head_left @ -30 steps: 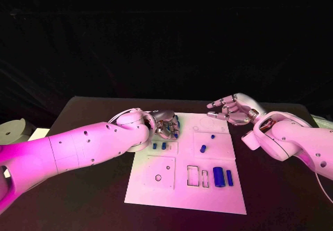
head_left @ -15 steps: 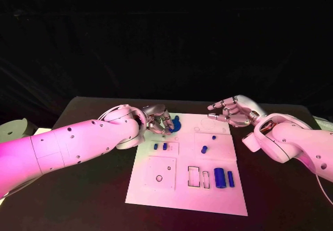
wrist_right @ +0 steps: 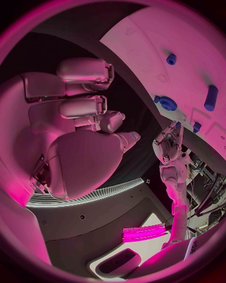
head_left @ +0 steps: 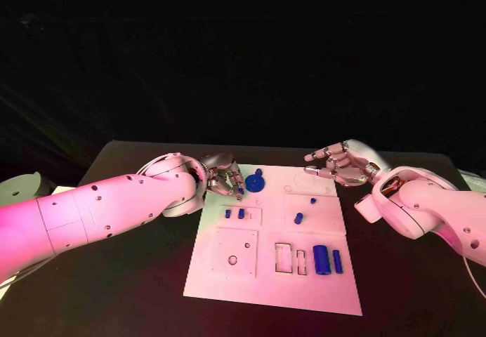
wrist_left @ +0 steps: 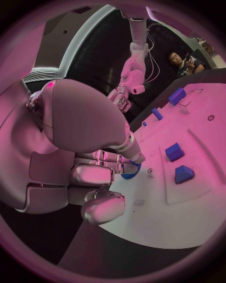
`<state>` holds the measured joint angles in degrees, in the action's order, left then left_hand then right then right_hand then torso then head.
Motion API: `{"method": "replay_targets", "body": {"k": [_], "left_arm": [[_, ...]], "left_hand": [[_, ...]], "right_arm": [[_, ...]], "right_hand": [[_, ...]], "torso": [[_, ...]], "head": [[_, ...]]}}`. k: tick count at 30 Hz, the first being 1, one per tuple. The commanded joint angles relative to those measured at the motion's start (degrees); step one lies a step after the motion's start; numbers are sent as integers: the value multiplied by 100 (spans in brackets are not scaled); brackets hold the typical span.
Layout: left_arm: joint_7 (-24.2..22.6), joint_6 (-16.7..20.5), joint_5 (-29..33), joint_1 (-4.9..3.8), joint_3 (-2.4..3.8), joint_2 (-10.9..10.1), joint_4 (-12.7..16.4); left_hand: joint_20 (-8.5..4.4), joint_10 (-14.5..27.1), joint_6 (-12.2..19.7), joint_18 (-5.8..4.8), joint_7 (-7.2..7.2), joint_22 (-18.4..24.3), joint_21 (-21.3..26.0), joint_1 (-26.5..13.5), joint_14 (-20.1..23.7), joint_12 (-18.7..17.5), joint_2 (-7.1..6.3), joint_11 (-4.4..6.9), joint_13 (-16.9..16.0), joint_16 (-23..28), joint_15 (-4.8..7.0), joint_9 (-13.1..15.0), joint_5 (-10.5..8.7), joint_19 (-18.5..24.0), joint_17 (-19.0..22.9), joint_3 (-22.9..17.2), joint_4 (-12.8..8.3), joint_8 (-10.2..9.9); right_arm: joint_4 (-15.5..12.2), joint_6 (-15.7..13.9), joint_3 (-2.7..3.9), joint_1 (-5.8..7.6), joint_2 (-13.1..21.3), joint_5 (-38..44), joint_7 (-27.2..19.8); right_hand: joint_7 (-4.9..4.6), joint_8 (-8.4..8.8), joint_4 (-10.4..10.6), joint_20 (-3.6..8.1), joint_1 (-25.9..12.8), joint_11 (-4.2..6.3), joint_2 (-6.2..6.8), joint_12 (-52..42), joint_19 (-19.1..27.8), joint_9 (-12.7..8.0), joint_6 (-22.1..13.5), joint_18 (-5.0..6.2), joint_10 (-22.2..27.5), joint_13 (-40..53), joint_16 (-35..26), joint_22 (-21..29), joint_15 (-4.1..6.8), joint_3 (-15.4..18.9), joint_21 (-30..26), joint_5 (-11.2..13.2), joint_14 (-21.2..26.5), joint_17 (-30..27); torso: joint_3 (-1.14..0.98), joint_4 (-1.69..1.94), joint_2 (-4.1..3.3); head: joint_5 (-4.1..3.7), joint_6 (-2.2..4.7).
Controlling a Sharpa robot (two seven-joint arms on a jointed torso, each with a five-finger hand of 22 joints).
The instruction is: Assemble the parts on the task board
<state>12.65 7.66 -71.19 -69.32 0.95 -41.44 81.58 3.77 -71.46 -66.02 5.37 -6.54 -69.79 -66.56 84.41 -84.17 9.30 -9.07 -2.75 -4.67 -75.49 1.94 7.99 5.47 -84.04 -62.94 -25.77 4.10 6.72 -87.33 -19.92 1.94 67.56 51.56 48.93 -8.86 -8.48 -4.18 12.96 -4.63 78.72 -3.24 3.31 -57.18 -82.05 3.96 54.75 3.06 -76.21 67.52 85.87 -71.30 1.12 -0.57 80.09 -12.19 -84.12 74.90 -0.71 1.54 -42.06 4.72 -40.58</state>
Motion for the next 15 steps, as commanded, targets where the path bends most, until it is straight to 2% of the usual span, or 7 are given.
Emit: {"method": "replay_targets", "body": {"k": [1,15], "left_arm": [[49,-180,-122,4,-12,8,-29],[59,-337,-306,22,-46,39,-87]], "left_hand": [[-16,-36,-21,-30,-32,-6,-35,-67,-146,-33,-6,-5,1,22,4,9,21,-49,5,-34,-15,-22],[-14,-62,-34,-28,-26,-6,-31,-94,-143,-51,-35,-1,-2,22,6,3,16,-46,22,-30,-30,-30]], "right_arm": [[-9,75,0,-6,-3,10,-55],[-16,74,0,-6,0,10,-58]], "right_hand": [[13,-30,4,-13,-7,3,-58,-8,15,7,22,84,25,-1,-30,-7,3,30,-31,-19,-450,965],[13,-31,3,-13,-5,3,-66,-12,15,7,23,84,22,-3,-31,-5,3,35,-32,-21,-450,964]], "torso": [[-2,0,-3],[1,-2,-3]], "head": [[3,0],[-1,-19]]}}
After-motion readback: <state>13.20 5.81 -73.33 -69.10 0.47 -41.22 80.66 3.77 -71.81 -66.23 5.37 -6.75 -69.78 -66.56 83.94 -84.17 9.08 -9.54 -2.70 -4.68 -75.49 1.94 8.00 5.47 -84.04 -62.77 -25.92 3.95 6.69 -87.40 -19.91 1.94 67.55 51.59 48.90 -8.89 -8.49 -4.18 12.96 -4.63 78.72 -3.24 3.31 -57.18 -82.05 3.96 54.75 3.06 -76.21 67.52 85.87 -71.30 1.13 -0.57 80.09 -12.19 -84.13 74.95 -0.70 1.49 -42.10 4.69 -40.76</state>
